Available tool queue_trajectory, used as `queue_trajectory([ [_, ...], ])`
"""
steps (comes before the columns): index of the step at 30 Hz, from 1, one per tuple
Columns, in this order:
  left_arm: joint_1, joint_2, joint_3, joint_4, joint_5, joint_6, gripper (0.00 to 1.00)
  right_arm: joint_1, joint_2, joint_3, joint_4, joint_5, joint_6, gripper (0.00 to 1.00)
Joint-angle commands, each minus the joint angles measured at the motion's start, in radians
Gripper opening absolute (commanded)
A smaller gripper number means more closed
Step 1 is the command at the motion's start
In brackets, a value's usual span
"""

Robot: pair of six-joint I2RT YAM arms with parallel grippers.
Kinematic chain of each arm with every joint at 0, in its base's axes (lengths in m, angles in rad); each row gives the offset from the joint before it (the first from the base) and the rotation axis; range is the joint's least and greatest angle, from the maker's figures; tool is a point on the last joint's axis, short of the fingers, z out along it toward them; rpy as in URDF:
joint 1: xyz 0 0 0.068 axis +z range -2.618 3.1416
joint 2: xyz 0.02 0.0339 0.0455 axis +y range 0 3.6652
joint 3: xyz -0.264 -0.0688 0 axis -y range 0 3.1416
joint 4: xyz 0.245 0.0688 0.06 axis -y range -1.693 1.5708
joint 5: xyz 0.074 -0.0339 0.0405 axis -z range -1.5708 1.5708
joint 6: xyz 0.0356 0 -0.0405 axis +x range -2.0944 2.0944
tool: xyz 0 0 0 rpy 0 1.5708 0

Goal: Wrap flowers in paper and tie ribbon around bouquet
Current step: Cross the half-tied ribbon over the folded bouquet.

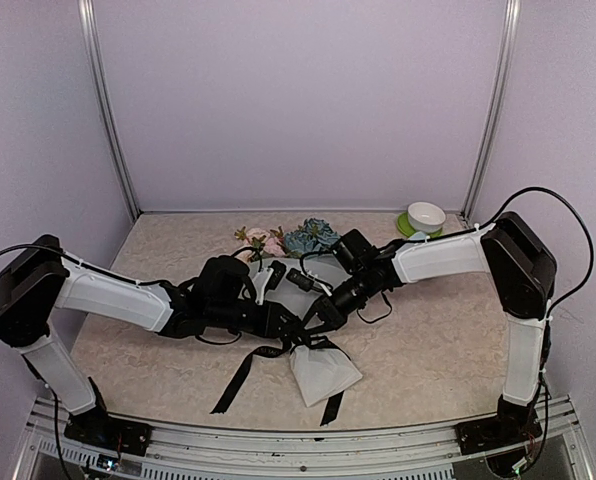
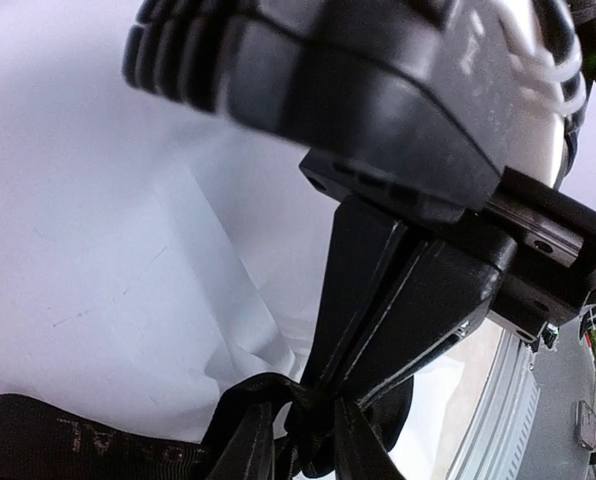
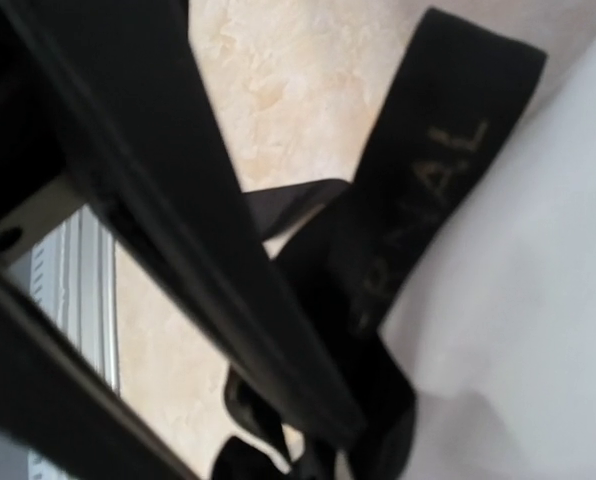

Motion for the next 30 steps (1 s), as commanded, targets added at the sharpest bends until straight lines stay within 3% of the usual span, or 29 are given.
queue_trajectory([
  [1,-0.005,0.006,0.02,-0.02,-0.027,0.028,0.2,0.0,-0.034,-0.014,0.0,-0.011,-0.011,0.01],
  [6,-0.008,0.016,0.024,-0.006,0.017,0.021,0.0,0.0,-0.038,-0.015,0.001,-0.006,-0.011,0.01],
  [15,0.009,-0.064,-0.019,-0.018,-0.023,0.033,0.0,0.0,-0.026,-0.016,-0.012,-0.004,-0.022,0.12],
  [19,0.02,-0.084,-0.038,-0.023,-0.024,0.04,0.0,-0.002,-0.016,0.0,-0.019,-0.012,-0.023,0.13],
  [30,0.01,-0.103,-0.088,-0.022,-0.004,0.037,0.0,-0.003,-0.023,0.019,-0.009,-0.003,-0.003,0.0],
])
